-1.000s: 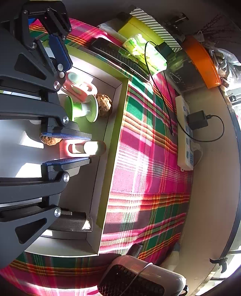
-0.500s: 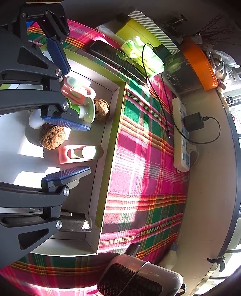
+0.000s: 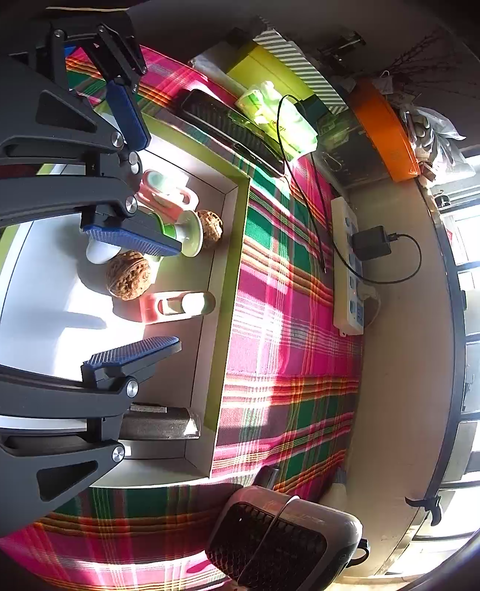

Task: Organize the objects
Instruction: 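Withdraw both open tools up and out of the box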

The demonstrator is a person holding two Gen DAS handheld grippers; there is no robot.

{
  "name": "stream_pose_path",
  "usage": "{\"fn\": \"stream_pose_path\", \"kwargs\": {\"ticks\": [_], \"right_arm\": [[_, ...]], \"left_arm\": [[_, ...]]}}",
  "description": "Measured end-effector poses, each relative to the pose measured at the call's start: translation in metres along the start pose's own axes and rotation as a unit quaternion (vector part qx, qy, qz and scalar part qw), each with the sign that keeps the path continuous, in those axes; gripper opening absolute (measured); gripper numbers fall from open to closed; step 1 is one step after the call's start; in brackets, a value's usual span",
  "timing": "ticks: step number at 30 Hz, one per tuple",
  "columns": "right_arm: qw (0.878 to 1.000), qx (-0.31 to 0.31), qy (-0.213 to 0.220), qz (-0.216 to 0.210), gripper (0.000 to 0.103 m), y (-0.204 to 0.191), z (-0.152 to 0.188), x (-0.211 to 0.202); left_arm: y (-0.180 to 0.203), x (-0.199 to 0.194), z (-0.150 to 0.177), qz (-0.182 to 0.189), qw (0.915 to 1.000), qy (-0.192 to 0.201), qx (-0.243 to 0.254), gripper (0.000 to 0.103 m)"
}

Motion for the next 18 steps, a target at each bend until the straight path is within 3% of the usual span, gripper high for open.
{"fn": "stream_pose_path", "kwargs": {"ticks": [18], "right_arm": [[0.999,0.02,0.022,0.013,0.047,0.009,0.015,-0.031]], "left_arm": [[0.008,-0.021,0.006,-0.001,0.9999,0.014,0.006,0.032]]}}
Point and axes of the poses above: each gripper's, at about its wrist camera, not at the fingertips, and x roughly the way its jaws point, y to its right, z to its underside, the point moved 6 cm from there along x, roughly the way its jaws point, and after that the axes turned 13 degrees about z, right-handed, at the moved point
